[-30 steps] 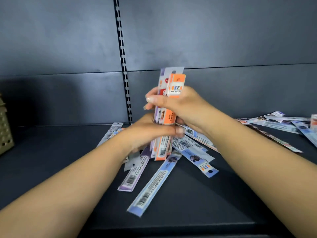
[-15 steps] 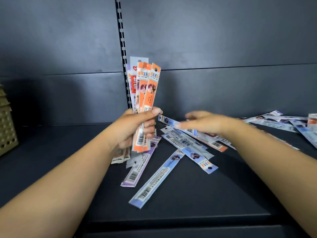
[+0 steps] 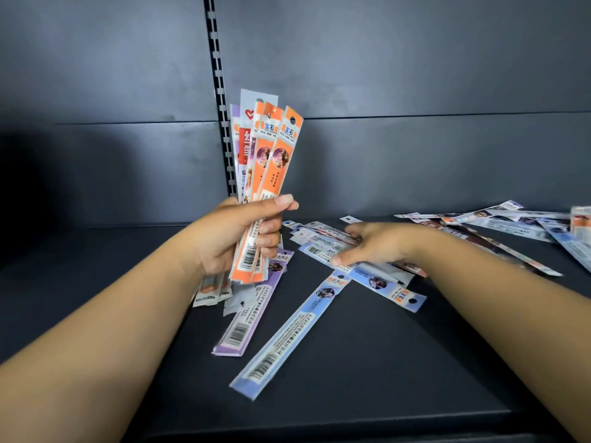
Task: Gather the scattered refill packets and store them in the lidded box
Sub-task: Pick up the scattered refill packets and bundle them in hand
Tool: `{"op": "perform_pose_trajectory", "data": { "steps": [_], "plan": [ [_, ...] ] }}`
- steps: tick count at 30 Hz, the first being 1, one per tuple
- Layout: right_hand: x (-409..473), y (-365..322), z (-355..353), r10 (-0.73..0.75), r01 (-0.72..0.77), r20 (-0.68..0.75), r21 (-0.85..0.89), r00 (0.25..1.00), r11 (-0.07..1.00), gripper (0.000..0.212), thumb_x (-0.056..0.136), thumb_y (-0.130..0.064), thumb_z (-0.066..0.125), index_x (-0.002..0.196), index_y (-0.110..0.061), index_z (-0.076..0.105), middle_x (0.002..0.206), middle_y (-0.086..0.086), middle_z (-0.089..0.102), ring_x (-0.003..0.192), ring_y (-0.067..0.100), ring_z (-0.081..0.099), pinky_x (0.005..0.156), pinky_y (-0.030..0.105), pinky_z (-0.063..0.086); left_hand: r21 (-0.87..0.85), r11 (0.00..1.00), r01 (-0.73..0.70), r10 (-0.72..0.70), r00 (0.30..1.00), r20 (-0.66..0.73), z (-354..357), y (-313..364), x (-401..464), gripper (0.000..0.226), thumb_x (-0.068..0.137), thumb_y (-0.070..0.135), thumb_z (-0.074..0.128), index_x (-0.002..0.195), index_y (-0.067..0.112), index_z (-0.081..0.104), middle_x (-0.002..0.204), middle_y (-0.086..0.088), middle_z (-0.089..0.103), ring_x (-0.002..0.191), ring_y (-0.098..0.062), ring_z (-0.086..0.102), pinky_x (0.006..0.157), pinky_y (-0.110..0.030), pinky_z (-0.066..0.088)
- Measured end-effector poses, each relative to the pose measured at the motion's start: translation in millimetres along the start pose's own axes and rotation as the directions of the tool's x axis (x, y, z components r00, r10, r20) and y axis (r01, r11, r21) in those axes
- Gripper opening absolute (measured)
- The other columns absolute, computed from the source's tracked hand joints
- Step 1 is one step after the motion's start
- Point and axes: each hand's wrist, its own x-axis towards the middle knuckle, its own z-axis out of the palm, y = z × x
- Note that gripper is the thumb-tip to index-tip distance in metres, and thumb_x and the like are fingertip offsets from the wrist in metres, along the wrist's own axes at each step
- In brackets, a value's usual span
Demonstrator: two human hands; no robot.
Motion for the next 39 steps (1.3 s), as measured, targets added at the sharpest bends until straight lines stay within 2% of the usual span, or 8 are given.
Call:
{"op": "perform_pose_trajectory", "data": {
  "steps": [9, 13, 18, 22, 28, 33, 35, 39],
  "plan": [
    [-0.1, -18.8, 10.3, 0.019, -0.04, -0.164, -0.128, 0.986, 0.991, 0.068, 0.078, -0.056, 0.056, 0.123, -0.005, 0.05, 0.132, 0.012, 0.05, 0.121, 0.029, 0.046, 0.099, 0.035, 0.038, -0.041, 0.999, 0.005, -0.004, 1.0, 0.022, -5.8, 0.2, 3.4, 0.013, 0.073, 0.023, 0.063, 0.063, 0.017, 0.069, 0.037, 0.005, 0.039, 0.032, -0.005, 0.035, 0.039, -0.015, 0.035],
    [1.9, -29.5, 1.5, 0.049, -0.083, -0.164, -0.208, 0.985, 0.975, 0.035, 0.086, -0.037, 0.056, 0.08, -0.005, 0.044, 0.081, 0.006, 0.048, 0.082, 0.025, 0.047, 0.072, 0.027, 0.036, -0.033, 0.999, 0.016, -0.016, 1.0, 0.011, -4.6, -0.1, 2.0, 0.012, 0.074, 0.022, 0.066, 0.065, 0.015, 0.068, 0.038, 0.005, 0.038, 0.032, -0.006, 0.034, 0.038, -0.017, 0.035],
    [-6.1, -11.0, -3.6, 0.001, 0.035, -0.219, 0.158, 0.976, 0.987, 0.026, 0.081, -0.033, 0.065, 0.084, -0.008, 0.06, 0.081, 0.003, 0.056, 0.08, 0.02, 0.054, 0.073, 0.029, 0.042, -0.056, 0.998, 0.018, -0.02, 0.999, -0.045, -3.2, 1.1, 2.2, 0.011, 0.066, 0.024, 0.062, 0.068, 0.013, 0.065, 0.038, 0.005, 0.038, 0.032, -0.005, 0.035, 0.038, -0.017, 0.035],
    [-19.0, -12.0, -17.0, -0.031, 0.282, -0.335, 0.736, 0.942, 0.615, 0.019, 0.08, -0.029, 0.065, 0.092, -0.013, 0.064, 0.078, 0.002, 0.071, 0.06, 0.009, 0.066, 0.057, 0.024, 0.048, -0.13, 0.991, 0.014, -0.033, 0.989, -0.143, -4.0, -0.3, 6.0, 0.013, 0.068, 0.022, 0.061, 0.075, 0.011, 0.064, 0.041, 0.004, 0.047, 0.035, -0.007, 0.043, 0.039, -0.017, 0.04],
    [-31.0, -43.0, -3.9, 0.023, 0.338, -0.345, 0.929, 0.938, 0.152, 0.023, 0.08, -0.034, 0.064, 0.084, -0.012, 0.06, 0.08, 0.006, 0.07, 0.071, 0.02, 0.067, 0.068, 0.036, 0.057, -0.101, 0.992, 0.07, -0.079, 0.993, -0.09, 9.1, -5.7, 1.7, 0.022, 0.064, 0.021, 0.064, 0.083, 0.009, 0.067, 0.066, -0.004, 0.071, 0.035, -0.006, 0.044, 0.039, -0.015, 0.041],
    [-29.5, -49.9, 4.1, -0.057, 0.345, -0.341, 0.928, 0.938, 0.137, 0.033, 0.078, -0.034, 0.065, 0.098, -0.007, 0.066, 0.098, 0.011, 0.073, 0.09, 0.026, 0.069, 0.087, 0.043, 0.053, 0.011, 0.998, 0.069, -0.069, 0.998, 0.005, 16.6, -4.6, -0.1, 0.033, 0.06, 0.027, 0.074, 0.089, 0.015, 0.066, 0.072, -0.002, 0.07, 0.043, -0.01, 0.052, 0.046, -0.021, 0.046],
    [-28.7, -50.2, 5.3, -0.083, 0.326, -0.316, 0.928, 0.945, 0.178, 0.035, 0.079, -0.036, 0.064, 0.1, -0.008, 0.067, 0.098, 0.01, 0.073, 0.091, 0.025, 0.07, 0.088, 0.042, 0.052, 0.037, 0.999, 0.019, -0.019, 1.0, -0.009, 14.8, -4.9, 0.9, 0.04, 0.06, 0.026, 0.075, 0.097, 0.014, 0.067, 0.087, -0.006, 0.075, 0.07, -0.021, 0.07, 0.07, -0.033, 0.055],
    [-27.3, -43.3, -7.2, 0.015, 0.344, -0.349, 0.93, 0.937, 0.131, 0.028, 0.081, -0.035, 0.061, 0.093, -0.01, 0.067, 0.086, 0.006, 0.073, 0.073, 0.02, 0.069, 0.063, 0.03, 0.057, 0.121, 0.993, 0.008, 0.006, 0.994, -0.113, 11.4, -2.0, -0.4, 0.046, 0.057, 0.028, 0.076, 0.1, 0.017, 0.066, 0.097, -0.004, 0.075, 0.095, -0.021, 0.068, 0.09, -0.041, 0.05]
  ]
}}
